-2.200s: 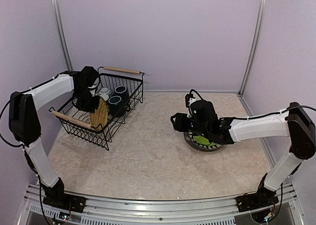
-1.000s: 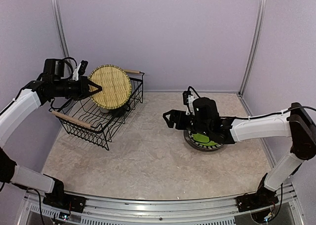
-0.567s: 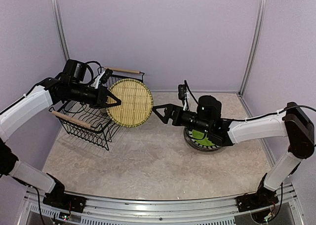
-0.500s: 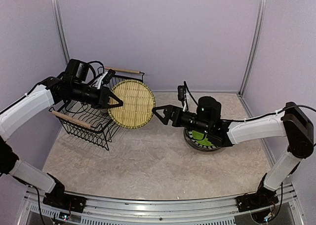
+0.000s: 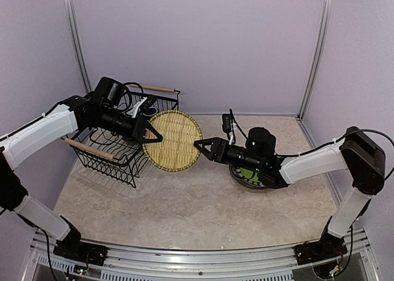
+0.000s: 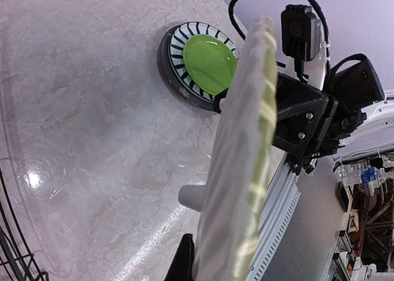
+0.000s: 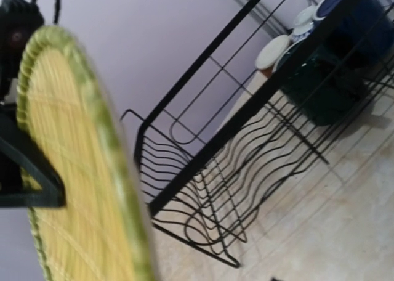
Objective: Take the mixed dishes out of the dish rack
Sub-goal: Pass from the left arm to the right
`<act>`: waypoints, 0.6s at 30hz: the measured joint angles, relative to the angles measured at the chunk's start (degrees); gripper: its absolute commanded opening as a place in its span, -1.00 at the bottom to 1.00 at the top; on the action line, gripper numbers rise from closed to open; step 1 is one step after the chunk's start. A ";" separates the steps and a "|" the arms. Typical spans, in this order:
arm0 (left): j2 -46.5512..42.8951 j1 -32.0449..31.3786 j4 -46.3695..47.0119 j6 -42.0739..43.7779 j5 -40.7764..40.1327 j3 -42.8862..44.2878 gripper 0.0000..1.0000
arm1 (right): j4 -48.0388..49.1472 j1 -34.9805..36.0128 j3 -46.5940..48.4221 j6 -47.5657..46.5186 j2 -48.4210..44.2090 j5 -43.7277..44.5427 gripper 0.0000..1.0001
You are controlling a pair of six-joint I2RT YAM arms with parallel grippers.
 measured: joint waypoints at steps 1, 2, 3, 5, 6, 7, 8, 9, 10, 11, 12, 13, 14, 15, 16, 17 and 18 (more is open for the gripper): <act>0.33 -0.42 -0.13 0.07 0.04 0.13 -1.00 | 0.44 -0.02 0.00 0.20 0.17 -0.37 -0.20; 0.79 -0.96 -0.33 0.15 0.13 0.35 -1.00 | 0.76 -0.02 0.00 0.46 0.28 -0.74 -0.31; 1.25 -1.51 -0.57 0.26 0.15 0.61 -1.00 | 1.16 -0.02 0.00 0.66 0.39 -1.09 -0.41; 1.92 -2.43 -0.81 0.55 0.04 0.81 -0.94 | 1.90 -0.02 0.00 0.92 0.50 -1.68 -0.60; 2.14 -2.80 -1.07 0.66 -0.22 0.81 -0.87 | 2.29 -0.04 0.00 1.31 0.55 -1.99 -0.69; 2.32 -3.08 -1.46 0.81 -0.39 0.81 -0.84 | 2.71 -0.07 -0.02 1.57 0.59 -2.19 -0.82; 2.38 -3.23 -1.66 0.96 -0.57 0.81 -0.79 | 3.54 -0.15 -0.04 2.08 0.72 -2.54 -0.99; 2.40 -3.34 -1.79 0.94 -1.05 0.83 -0.68 | 4.42 -0.26 -0.24 2.49 0.85 -2.99 -1.00; 2.40 -3.41 -1.99 0.87 -1.68 0.90 -0.55 | 6.34 -0.52 -0.81 3.08 0.96 -4.39 -1.00; 2.40 -3.06 -2.12 1.01 -1.88 0.90 -0.44 | 7.91 -0.55 -1.18 3.52 0.98 -5.35 -1.00; 2.40 -2.99 -1.86 1.18 -2.64 0.90 -0.29 | 8.85 -0.55 -1.42 3.87 1.01 -5.29 -1.00; 2.10 -3.17 -1.42 1.01 -3.43 0.87 -0.04 | 9.62 -0.85 -2.19 4.42 1.14 -5.42 -1.00; 1.77 -3.28 -1.25 1.46 -4.02 0.83 0.19 | 10.01 -1.22 -2.97 4.90 1.14 -5.40 -1.00; 1.14 -3.34 -0.70 1.57 -4.81 0.52 0.36 | 10.80 -1.73 -4.20 5.46 1.16 -5.51 -1.00; 0.20 -3.43 -0.11 1.57 -5.81 0.07 0.55 | 11.19 -2.25 -5.35 5.97 1.16 -5.53 -1.00; -0.96 -3.45 0.28 1.64 -6.99 -0.44 0.71 | 11.45 -2.80 -6.40 6.54 1.16 -5.51 -1.00; -2.43 -3.45 0.83 1.60 -8.24 -0.98 0.85 | 11.63 -3.39 -7.34 6.78 1.14 -5.51 -1.00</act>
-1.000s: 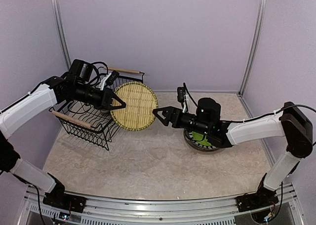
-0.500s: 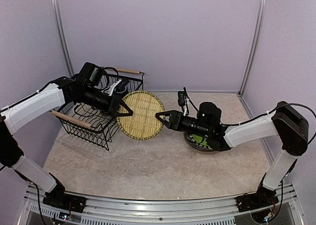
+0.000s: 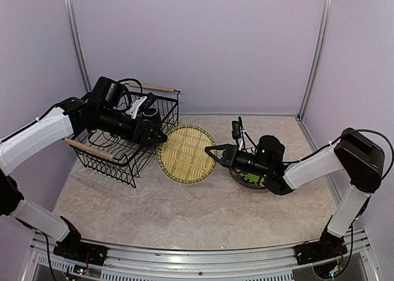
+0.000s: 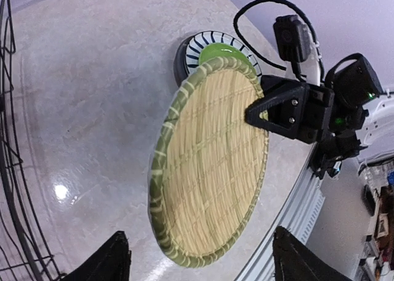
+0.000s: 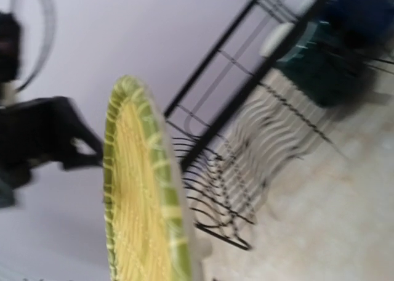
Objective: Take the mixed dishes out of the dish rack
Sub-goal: Pass from the left arm to the right, then place the plate at the center of the board.
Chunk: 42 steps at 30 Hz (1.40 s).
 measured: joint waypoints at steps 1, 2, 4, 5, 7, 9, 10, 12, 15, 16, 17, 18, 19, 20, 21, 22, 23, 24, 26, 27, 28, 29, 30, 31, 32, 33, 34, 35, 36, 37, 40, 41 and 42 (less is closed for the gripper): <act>-1.33 0.00 0.50 0.17 -1.03 -0.39 0.94 | 0.07 -0.52 -0.83 0.17 -0.11 0.11 -1.00; -2.67 0.04 1.11 0.37 -2.23 -0.81 0.97 | -0.17 -1.11 -1.70 0.24 -0.44 0.26 -1.00; -5.09 0.07 2.43 0.42 -4.00 -1.86 0.98 | -1.42 -2.43 -3.72 0.39 -2.10 0.85 -1.00; -6.32 0.07 3.06 0.42 -4.81 -2.43 0.98 | -2.58 -3.32 -5.16 0.46 -3.76 1.44 -1.00; -8.15 0.07 3.85 0.46 -6.05 -3.08 0.98 | -5.09 -5.66 -8.15 0.76 -7.98 2.84 -1.00; -9.29 0.07 4.68 0.42 -7.28 -3.30 0.98 | -7.39 -8.35 -11.15 1.07 -12.81 4.44 -1.00; -9.64 0.07 4.98 0.39 -7.76 -3.32 0.98 | -8.28 -9.42 -12.31 1.14 -14.82 5.05 -1.00; -10.25 0.07 5.77 0.37 -8.81 -3.58 0.98 | -11.69 -12.35 -15.04 1.49 -20.33 6.80 -1.00; -11.02 0.13 6.43 0.24 -9.42 -4.17 0.98 | -18.99 -16.26 -17.66 1.70 -28.52 9.66 -1.00; -11.19 0.20 6.49 0.22 -9.51 -4.26 0.98 | -22.23 -17.70 -18.25 1.84 -31.56 10.71 -1.00; -11.32 0.22 6.54 0.20 -9.53 -4.26 0.98 | -25.20 -19.02 -18.67 1.88 -34.34 11.78 -1.00; -11.39 0.22 6.69 0.15 -9.53 -4.28 0.98 | -28.39 -20.44 -18.97 1.95 -37.07 12.76 -1.00; -11.45 0.22 6.80 0.04 -9.51 -4.28 0.98 | -31.30 -22.03 -19.23 2.03 -39.69 13.42 -1.00; -11.47 0.22 6.88 0.00 -9.53 -4.28 0.98 | -33.51 -23.32 -19.39 2.08 -41.51 13.70 -1.00; -11.52 0.22 6.91 -0.02 -9.53 -4.28 0.98 | -36.04 -25.16 -19.52 2.05 -43.47 13.75 -1.00; -11.52 0.22 6.93 -0.09 -9.53 -4.28 0.98 | -38.25 -27.02 -19.58 2.03 -44.87 13.38 -1.00; -11.54 0.22 6.95 -0.15 -9.55 -4.28 0.98 | -39.89 -29.00 -19.61 2.01 -45.62 12.68 -1.00; -11.54 0.22 6.97 -0.17 -9.55 -4.31 0.98 | -41.00 -30.95 -19.63 1.97 -45.77 11.39 -1.00; -11.54 0.22 7.04 -0.20 -9.53 -4.33 0.98 | -41.77 -33.55 -20.06 1.99 -44.87 8.61 -1.00; -11.54 0.22 7.10 -0.20 -9.53 -4.39 0.98 | -41.51 -35.08 -20.59 2.03 -43.41 6.21 -1.00; -11.52 0.22 7.15 -0.22 -9.53 -4.42 0.98 | -41.42 -35.80 -20.92 2.08 -41.75 4.37 -1.00; -11.52 0.22 7.21 -0.22 -9.53 -4.50 0.98 | -41.07 -36.20 -21.22 2.08 -40.17 2.84 -1.00; -11.50 0.22 7.21 -0.22 -9.53 -4.52 0.98 | -40.68 -36.46 -21.51 2.12 -38.12 1.11 -1.00; -11.41 0.22 7.23 -0.22 -9.53 -4.52 0.98 | -40.59 -36.57 -21.59 2.10 -36.17 -0.39 -1.00; -11.30 0.22 7.26 -0.22 -9.53 -4.52 0.98 | -40.52 -36.57 -21.64 2.08 -34.86 -1.44 -1.00; -11.13 0.22 7.28 -0.22 -9.55 -4.52 0.98 | -40.06 -36.57 -21.70 2.05 -33.27 -2.69 -1.00; -10.95 0.22 7.28 -0.22 -9.55 -4.52 0.98 | -39.56 -36.65 -21.70 2.03 -32.09 -3.45 -1.00; -10.80 0.22 7.28 -0.22 -9.57 -4.52 0.98 | -39.01 -36.79 -21.70 2.03 -31.32 -4.02 -1.00; -10.60 0.22 7.28 -0.22 -9.64 -4.52 0.98 | -38.21 -37.00 -21.70 1.99 -30.47 -4.63 -1.00; -10.47 0.22 7.28 -0.20 -9.73 -4.52 0.98 | -37.44 -37.29 -21.70 1.97 -29.77 -5.18 -1.00; -10.34 0.22 7.28 -0.20 -10.10 -4.52 0.98 | -35.21 -38.07 -21.70 1.79 -27.78 -6.25 -1.00; -10.34 0.22 7.28 -0.20 -10.14 -4.52 0.98 | -34.67 -38.21 -21.70 1.77 -27.26 -6.45 -1.00; -10.34 0.22 7.28 -0.20 -10.21 -4.52 0.98 | -34.01 -38.38 -21.70 1.66 -26.56 -6.84 -1.00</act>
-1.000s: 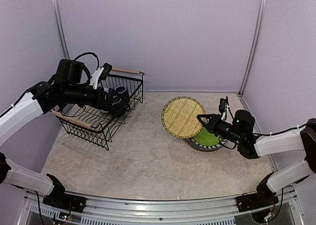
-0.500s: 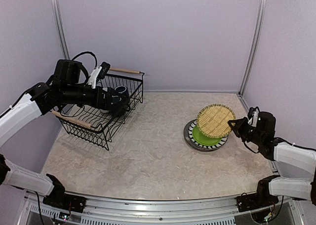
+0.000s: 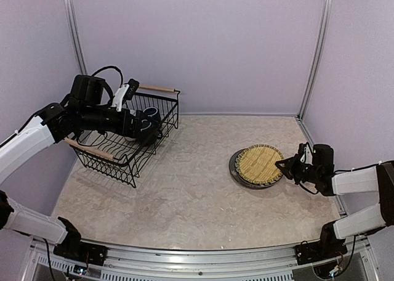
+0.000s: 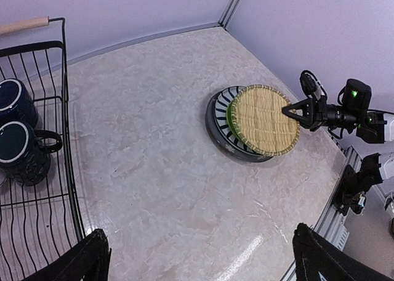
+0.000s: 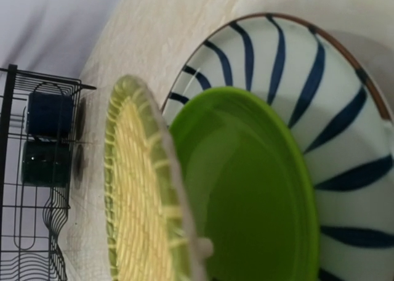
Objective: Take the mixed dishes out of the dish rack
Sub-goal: Place the plate at the center of the board.
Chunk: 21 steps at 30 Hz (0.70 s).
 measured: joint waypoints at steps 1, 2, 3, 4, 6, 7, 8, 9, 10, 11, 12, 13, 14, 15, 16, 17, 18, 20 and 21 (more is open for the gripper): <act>0.00 0.00 -0.02 0.02 -0.11 0.00 0.98 | 0.59 -0.15 0.00 -0.04 0.72 -0.33 -1.00; 0.00 0.00 -0.02 0.02 -0.17 0.00 0.98 | 1.09 -0.28 0.02 -0.09 1.42 -0.70 -1.00; 0.00 0.00 -0.02 0.02 -0.28 0.00 0.98 | 1.44 -0.37 0.04 -0.22 2.08 -0.98 -1.00; 0.00 0.00 -0.02 0.02 -0.31 0.00 0.98 | 1.62 -0.48 0.17 -0.28 2.69 -1.27 -1.00; 0.00 0.00 -0.02 0.02 -0.33 0.00 0.98 | 2.14 -0.79 0.55 -0.48 3.98 -1.81 -1.00; 0.00 0.00 -0.02 0.02 -0.33 0.00 0.98 | 2.36 -0.94 0.68 -0.52 4.44 -1.97 -1.00; 0.00 0.00 -0.02 0.02 -0.33 0.00 0.98 | 2.64 -1.16 0.81 -0.55 4.92 -2.14 -1.00; 0.00 0.00 -0.02 0.02 -0.33 0.00 0.98 | 2.91 -1.40 1.05 -0.61 5.46 -2.29 -1.00; 0.00 0.00 -0.02 0.02 -0.33 0.00 0.98 | 3.34 -1.60 1.33 -0.66 6.12 -2.43 -1.00; 0.00 0.00 -0.02 0.02 -0.33 0.00 0.98 | 3.72 -1.73 1.57 -0.70 6.75 -2.51 -1.00; 0.00 0.00 -0.02 0.04 -0.35 0.00 0.98 | 4.00 -1.88 1.86 -0.76 7.50 -2.84 -1.00; 0.00 0.00 -0.02 0.04 -0.35 0.00 0.98 | 4.20 -1.95 2.19 -0.90 8.31 -3.10 -0.94; 0.00 0.00 -0.02 0.04 -0.35 0.00 0.98 | 4.48 -1.97 2.43 -0.96 9.07 -3.37 -0.85; 0.00 0.00 -0.02 0.04 -0.35 0.00 0.98 | 4.61 -1.97 2.60 -1.11 9.68 -3.65 -0.80; 0.00 0.00 -0.04 0.04 -0.35 0.00 0.98 | 4.61 -1.97 2.69 -1.25 10.05 -3.78 -0.75; 0.00 0.00 -0.04 0.04 -0.35 0.00 0.98 | 4.39 -1.99 2.93 -1.66 10.38 -3.98 -0.69; 0.00 0.00 -0.04 0.04 -0.35 0.00 0.98 | 4.11 -1.99 3.23 -2.23 10.58 -4.11 -0.63; 0.00 0.00 -0.04 0.04 -0.35 0.00 0.98 | 2.95 -2.03 4.24 -3.37 10.56 -4.02 -0.50; 0.00 0.00 -0.04 0.04 -0.35 0.00 0.98 | 2.45 -2.03 4.68 -3.78 10.56 -3.78 -0.44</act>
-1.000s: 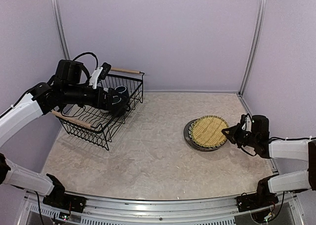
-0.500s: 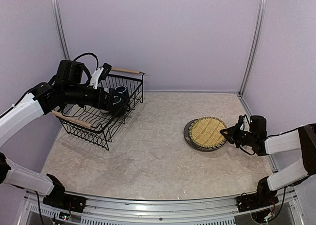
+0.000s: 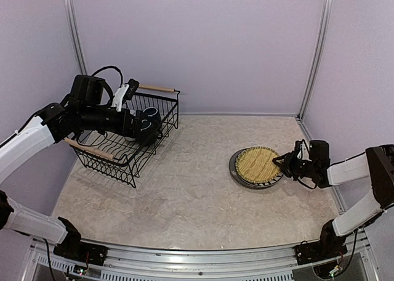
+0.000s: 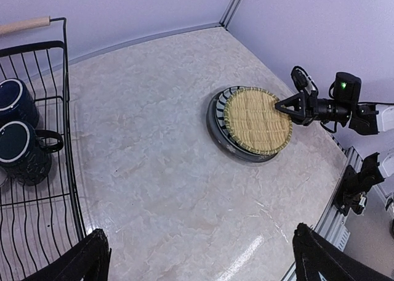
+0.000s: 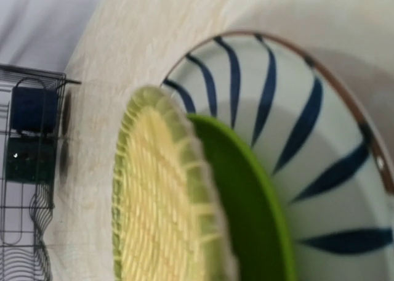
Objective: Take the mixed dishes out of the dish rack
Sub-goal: Place the plate at the center of the board.
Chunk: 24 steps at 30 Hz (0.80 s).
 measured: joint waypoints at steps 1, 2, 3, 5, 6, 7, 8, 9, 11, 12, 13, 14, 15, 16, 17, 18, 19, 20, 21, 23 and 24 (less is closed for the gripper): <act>0.00 0.00 0.00 0.00 0.00 0.00 0.98 | -0.92 -0.04 0.61 -0.72 -0.13 0.33 -0.39; 0.00 0.00 -0.02 0.00 0.00 0.00 0.98 | -1.79 -0.07 1.09 -1.44 -0.33 0.68 -0.34; 0.00 0.00 -0.02 0.00 0.02 0.00 0.98 | -2.89 -0.11 1.51 -2.14 -0.59 1.01 -0.29; -0.02 0.00 -0.04 0.00 0.04 0.00 0.98 | -5.31 -0.17 2.14 -3.48 -1.25 1.88 -0.19; -0.02 0.00 -0.04 0.00 0.04 0.00 0.98 | -6.60 -0.17 2.40 -4.04 -1.62 2.32 -0.11; -0.02 0.00 -0.04 0.00 0.04 0.00 0.98 | -8.13 -0.20 2.69 -4.87 -2.19 2.91 -0.05; -0.02 0.00 -0.04 0.00 0.04 0.00 0.98 | -9.75 -0.22 2.97 -5.60 -2.84 3.54 0.02; -0.04 0.00 -0.04 0.02 0.04 0.00 0.98 | -11.26 -0.22 3.26 -6.19 -3.50 4.22 0.10; -0.09 0.00 -0.09 0.02 0.02 0.00 0.98 | -14.32 -0.22 3.91 -7.56 -4.81 5.68 0.26; -0.13 0.00 -0.13 0.02 -0.02 0.00 0.98 | -16.26 -0.22 4.39 -8.79 -5.68 6.67 0.32; -0.15 0.00 -0.17 0.02 -0.07 0.00 0.98 | -17.18 -0.24 4.61 -9.05 -6.27 7.30 0.39; -0.20 0.00 -0.22 0.00 -0.24 0.00 0.98 | -18.60 -0.24 4.98 -10.03 -6.91 8.07 0.44; -0.26 0.00 -0.28 0.00 -0.44 0.00 0.98 | -19.80 -0.24 5.31 -10.69 -7.43 8.74 0.49; -0.33 0.00 -0.33 0.00 -0.61 0.00 0.98 | -20.59 -0.24 5.46 -11.34 -7.80 9.29 0.53; -0.44 0.00 -0.33 0.00 -0.90 0.00 0.98 | -21.92 -0.24 5.79 -12.02 -8.17 9.94 0.56; -0.57 0.00 -0.37 0.00 -1.18 0.00 0.98 | -23.02 -0.24 6.08 -12.79 -8.35 10.56 0.59; -0.74 0.00 -0.37 0.00 -1.49 0.00 0.98 | -23.91 -0.24 6.34 -13.42 -8.41 11.04 0.62; -0.90 0.00 -0.37 0.00 -1.77 0.00 0.98 | -25.35 -0.24 6.82 -13.92 -8.50 11.69 0.64; -1.05 0.00 -0.37 0.00 -2.25 0.00 0.98 | -26.95 -0.24 7.30 -14.78 -8.61 12.52 0.67; -1.29 0.04 -0.37 -0.07 -3.43 0.00 0.98 | -29.59 -0.22 8.15 -15.89 -9.16 14.01 0.75; -1.36 0.22 -0.35 -0.17 -4.09 0.00 0.98 | -30.91 -0.22 8.59 -16.50 -9.60 14.95 0.78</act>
